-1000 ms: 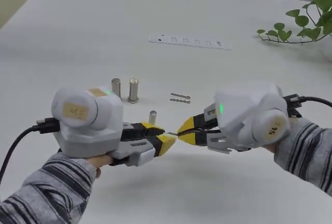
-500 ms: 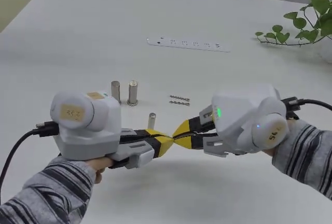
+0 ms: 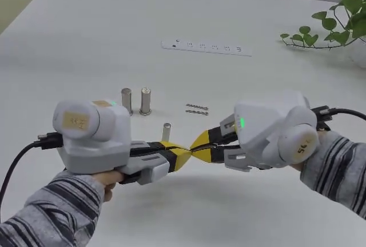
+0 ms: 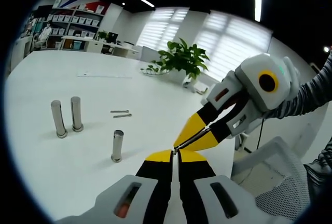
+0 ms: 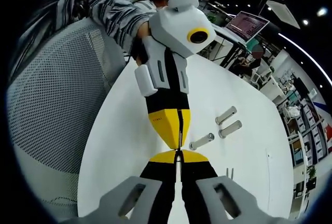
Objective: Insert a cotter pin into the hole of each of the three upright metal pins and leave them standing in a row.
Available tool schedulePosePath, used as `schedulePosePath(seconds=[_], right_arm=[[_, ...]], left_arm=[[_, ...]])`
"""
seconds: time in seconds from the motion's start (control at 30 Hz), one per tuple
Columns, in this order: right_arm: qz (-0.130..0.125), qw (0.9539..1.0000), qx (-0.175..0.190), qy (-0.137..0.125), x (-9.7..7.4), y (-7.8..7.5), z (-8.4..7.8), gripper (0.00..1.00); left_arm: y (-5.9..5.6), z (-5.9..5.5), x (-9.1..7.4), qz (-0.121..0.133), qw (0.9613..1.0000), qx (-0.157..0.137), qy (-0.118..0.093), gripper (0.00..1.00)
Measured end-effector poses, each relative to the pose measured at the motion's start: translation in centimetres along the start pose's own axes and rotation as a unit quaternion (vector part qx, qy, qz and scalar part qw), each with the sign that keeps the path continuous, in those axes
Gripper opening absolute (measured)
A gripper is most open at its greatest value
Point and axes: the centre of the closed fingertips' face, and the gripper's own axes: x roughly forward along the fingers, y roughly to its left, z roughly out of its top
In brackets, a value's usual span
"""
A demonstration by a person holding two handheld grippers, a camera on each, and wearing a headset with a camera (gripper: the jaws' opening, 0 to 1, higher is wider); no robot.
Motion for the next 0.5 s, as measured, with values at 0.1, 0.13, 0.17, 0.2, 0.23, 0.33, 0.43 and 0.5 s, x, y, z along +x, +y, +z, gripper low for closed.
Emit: schedulePosePath(seconds=[0.1, 0.13, 0.17, 0.2, 0.23, 0.33, 0.43, 0.5], right_arm=[[-0.002, 1.0, 0.002, -0.001, -0.04, -0.07, 0.04, 0.0], [-0.003, 1.0, 0.002, -0.001, -0.04, -0.09, 0.05, 0.0], [-0.003, 1.0, 0.002, -0.001, -0.05, -0.11, 0.03, 0.0], [-0.005, 1.0, 0.003, -0.002, -0.06, -0.15, 0.05, 0.0], [-0.004, 1.0, 0.003, -0.002, -0.06, -0.14, 0.05, 0.0], [-0.004, 1.0, 0.004, -0.003, -0.05, -0.06, 0.09, 0.0], [-0.004, 1.0, 0.005, -0.003, -0.07, -0.02, 0.06, 0.0], [-0.004, 1.0, 0.006, -0.003, -0.08, 0.03, 0.06, 0.0]], left_arm=[[0.1, 0.08, -0.04, 0.0, 1.0, -0.004, -0.002, 0.0], [0.11, 0.12, -0.04, 0.0, 1.0, -0.006, -0.004, 0.0], [0.07, 0.24, -0.05, -0.003, 0.9999, -0.01, -0.008, 0.0], [0.03, 0.28, -0.05, -0.005, 0.9999, -0.012, -0.009, 0.0], [0.05, 0.27, -0.05, -0.004, 0.9998, -0.014, -0.009, 0.0], [-0.03, 0.36, -0.02, -0.006, 0.9997, -0.019, -0.012, 0.0], [-0.15, 0.35, 0.02, -0.008, 0.9996, -0.023, -0.013, 0.0], [-0.17, 0.31, 0.05, -0.01, 0.9996, -0.023, -0.012, 0.0]])
